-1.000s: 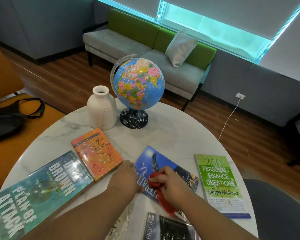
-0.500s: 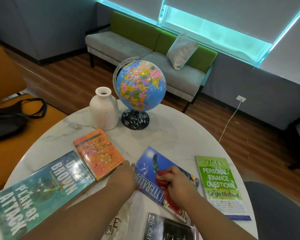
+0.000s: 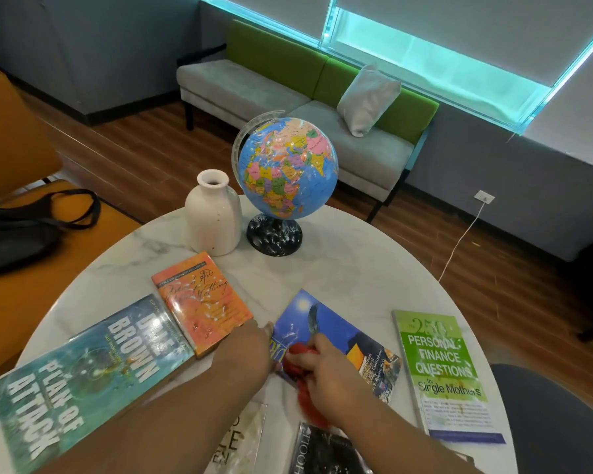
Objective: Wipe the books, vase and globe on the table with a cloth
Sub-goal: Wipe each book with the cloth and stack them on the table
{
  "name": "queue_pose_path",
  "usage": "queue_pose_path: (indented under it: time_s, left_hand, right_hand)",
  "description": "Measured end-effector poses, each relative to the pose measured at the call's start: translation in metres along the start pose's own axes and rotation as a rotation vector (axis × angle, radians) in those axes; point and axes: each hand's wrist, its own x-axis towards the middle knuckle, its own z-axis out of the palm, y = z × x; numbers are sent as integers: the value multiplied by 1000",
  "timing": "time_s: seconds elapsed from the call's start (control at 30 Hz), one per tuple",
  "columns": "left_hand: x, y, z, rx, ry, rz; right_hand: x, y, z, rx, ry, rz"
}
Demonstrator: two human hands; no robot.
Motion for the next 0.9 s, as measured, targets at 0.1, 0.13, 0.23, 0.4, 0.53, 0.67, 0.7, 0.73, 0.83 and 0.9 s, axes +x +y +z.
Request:
queue_pose_path:
  time_s: [0.1, 0.13, 0.23, 0.4, 0.53, 0.67, 0.7, 0.73, 0.83, 0.9]
  left_hand:
    - [1, -1, -1, -6, -13, -5]
    - [1, -1, 0, -9, -13, -5]
    - [1, -1, 0, -10, -17, -8]
    - [1, -2, 0, -20, -24, -5]
    - [2, -2, 1, -24, -19, -7]
    - [2, -3, 2, -26, -25, -15]
    - [3, -3, 2, -27, -24, -15]
    - [3, -3, 3, -29, -22, -14]
    - [2, -3, 3, -32, -17, -13]
    - [2, -3, 3, -38, -19, -8]
  right_hand:
    - [7, 0, -9, 51, 19, 45]
    - [11, 1, -9, 69, 53, 77]
    - [11, -1, -7, 28, 24, 92]
    - [14, 5, -16, 1, -19, -1]
    - [17, 3, -11, -126, 21, 83]
    - [11, 6, -11, -130, -56, 3]
    - [15, 6, -14, -109, -34, 38]
    - [20, 7, -16, -100, 1, 48]
    - [25, -3, -16, -86, 4, 66]
    - [23, 0, -11, -100, -42, 36]
